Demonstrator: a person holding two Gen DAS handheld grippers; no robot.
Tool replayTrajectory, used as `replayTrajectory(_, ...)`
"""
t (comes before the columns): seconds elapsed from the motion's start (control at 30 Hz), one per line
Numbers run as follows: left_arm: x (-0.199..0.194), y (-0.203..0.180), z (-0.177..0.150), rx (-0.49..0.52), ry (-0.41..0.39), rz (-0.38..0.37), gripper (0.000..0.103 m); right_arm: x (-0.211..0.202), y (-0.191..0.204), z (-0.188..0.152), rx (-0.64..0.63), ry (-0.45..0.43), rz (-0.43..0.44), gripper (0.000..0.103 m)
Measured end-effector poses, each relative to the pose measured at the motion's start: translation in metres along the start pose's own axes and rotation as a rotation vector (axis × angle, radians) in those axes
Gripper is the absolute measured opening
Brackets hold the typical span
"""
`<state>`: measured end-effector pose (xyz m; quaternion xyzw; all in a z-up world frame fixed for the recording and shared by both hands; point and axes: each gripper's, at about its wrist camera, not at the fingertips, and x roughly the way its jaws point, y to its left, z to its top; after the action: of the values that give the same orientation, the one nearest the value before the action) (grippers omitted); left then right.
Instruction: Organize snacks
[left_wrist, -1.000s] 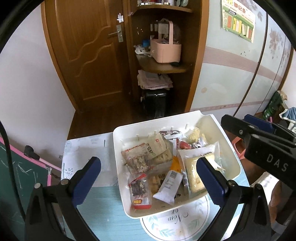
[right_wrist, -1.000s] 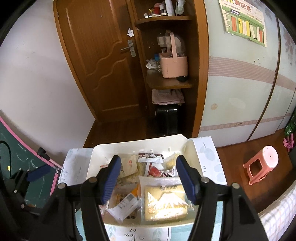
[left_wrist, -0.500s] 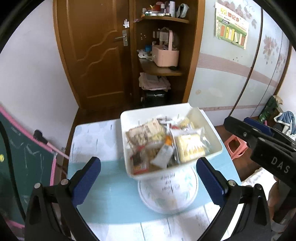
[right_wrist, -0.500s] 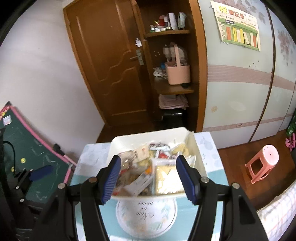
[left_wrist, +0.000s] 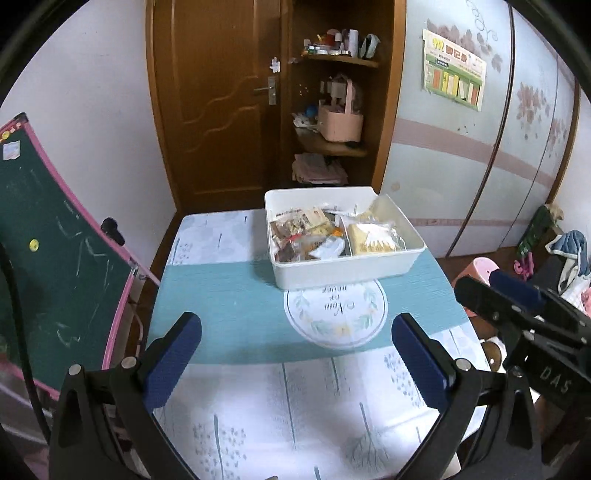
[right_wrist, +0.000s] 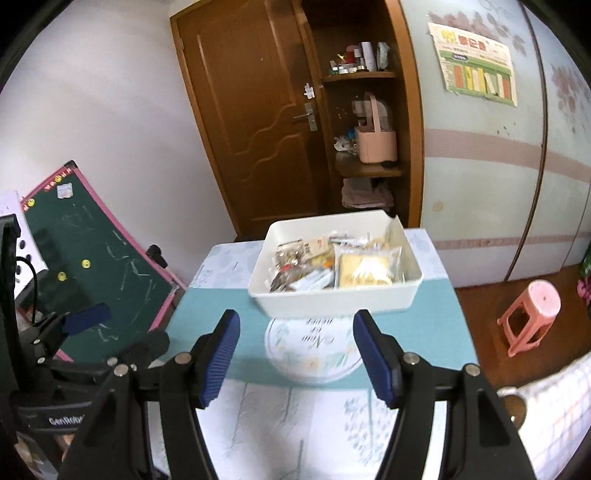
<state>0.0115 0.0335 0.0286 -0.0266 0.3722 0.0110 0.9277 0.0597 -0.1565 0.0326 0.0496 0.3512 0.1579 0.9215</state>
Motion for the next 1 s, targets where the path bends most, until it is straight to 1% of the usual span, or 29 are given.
replayTrajectory(0.1,-0.015,-0.005,-0.012,0.008,-0.030,0.028,0.102,-0.010,0.000,-0.013,0.037,0.002,-0.012,0.065)
replayTrajectory(0.2,-0.028,-0.008,-0.021,0.005,-0.086,0.083,0.102,-0.019,-0.003,-0.027,0.076,0.002,-0.026,0.065)
replayTrajectory(0.33,-0.034,-0.006,-0.026,-0.020,-0.107,0.102,0.102,-0.029,-0.006,-0.043,0.122,0.005,-0.045,0.066)
replayTrajectory(0.4,-0.033,-0.006,-0.027,-0.024,-0.095,0.104,0.102,-0.031,-0.003,-0.048,0.110,0.006,-0.050,0.066)
replayTrajectory(0.5,-0.026,-0.009,-0.029,-0.019,-0.064,0.073,0.102,-0.033,0.003,-0.052,0.075,0.001,-0.074,0.066)
replayTrajectory(0.57,-0.021,-0.010,-0.031,-0.016,-0.043,0.087,0.102,-0.033,0.006,-0.054,0.060,-0.002,-0.085,0.066)
replayTrajectory(0.6,-0.019,-0.010,-0.032,-0.019,-0.034,0.081,0.102,-0.033,0.006,-0.054,0.058,-0.004,-0.088,0.066)
replayTrajectory(0.67,-0.015,-0.007,-0.032,-0.035,-0.010,0.066,0.102,-0.033,0.006,-0.053,0.058,-0.007,-0.085,0.066)
replayTrajectory(0.77,-0.009,-0.005,-0.034,-0.045,0.015,0.068,0.102,-0.030,0.006,-0.054,0.056,0.008,-0.081,0.066)
replayTrajectory(1.0,-0.003,-0.001,-0.037,-0.054,0.041,0.071,0.102,-0.023,0.006,-0.053,0.054,0.035,-0.069,0.066)
